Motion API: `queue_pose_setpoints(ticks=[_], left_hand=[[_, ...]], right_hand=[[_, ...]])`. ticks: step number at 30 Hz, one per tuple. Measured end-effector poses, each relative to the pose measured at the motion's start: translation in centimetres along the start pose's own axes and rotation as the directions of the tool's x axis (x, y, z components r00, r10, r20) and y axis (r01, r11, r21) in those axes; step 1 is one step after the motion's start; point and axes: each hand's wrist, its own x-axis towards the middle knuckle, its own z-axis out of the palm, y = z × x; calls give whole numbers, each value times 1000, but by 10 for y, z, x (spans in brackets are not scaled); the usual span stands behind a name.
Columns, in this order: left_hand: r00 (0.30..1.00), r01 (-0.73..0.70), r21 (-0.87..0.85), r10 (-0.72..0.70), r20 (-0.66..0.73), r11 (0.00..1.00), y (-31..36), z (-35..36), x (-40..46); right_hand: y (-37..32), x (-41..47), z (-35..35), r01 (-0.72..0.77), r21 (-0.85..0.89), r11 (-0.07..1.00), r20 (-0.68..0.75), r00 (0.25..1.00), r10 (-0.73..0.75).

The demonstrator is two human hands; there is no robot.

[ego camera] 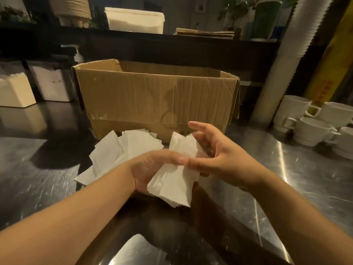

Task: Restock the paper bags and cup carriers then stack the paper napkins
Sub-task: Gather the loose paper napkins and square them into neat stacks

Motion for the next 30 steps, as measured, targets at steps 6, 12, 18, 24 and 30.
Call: queue_pose_setpoints(ticks=[6, 12, 18, 24, 30], left_hand=[[994, 61, 188, -43, -96, 980, 4, 14, 3], [917, -232, 252, 298, -265, 939, 1, -1, 5], [718, 18, 749, 513, -471, 662, -12, -3, 22], [790, 53, 823, 480, -381, 566, -14, 7, 24], [754, 6, 832, 544, -368, 555, -16, 3, 22]], right_hand=[[9, 0, -15, -11, 86, 996, 168, 986, -4], [40, -4, -19, 109, 365, 924, -159, 986, -54], [62, -4, -18, -74, 90, 993, -116, 990, 84], [66, -2, -20, -58, -44, 997, 45, 997, 60], [66, -1, -24, -12, -31, 999, -3, 1000, 12]])
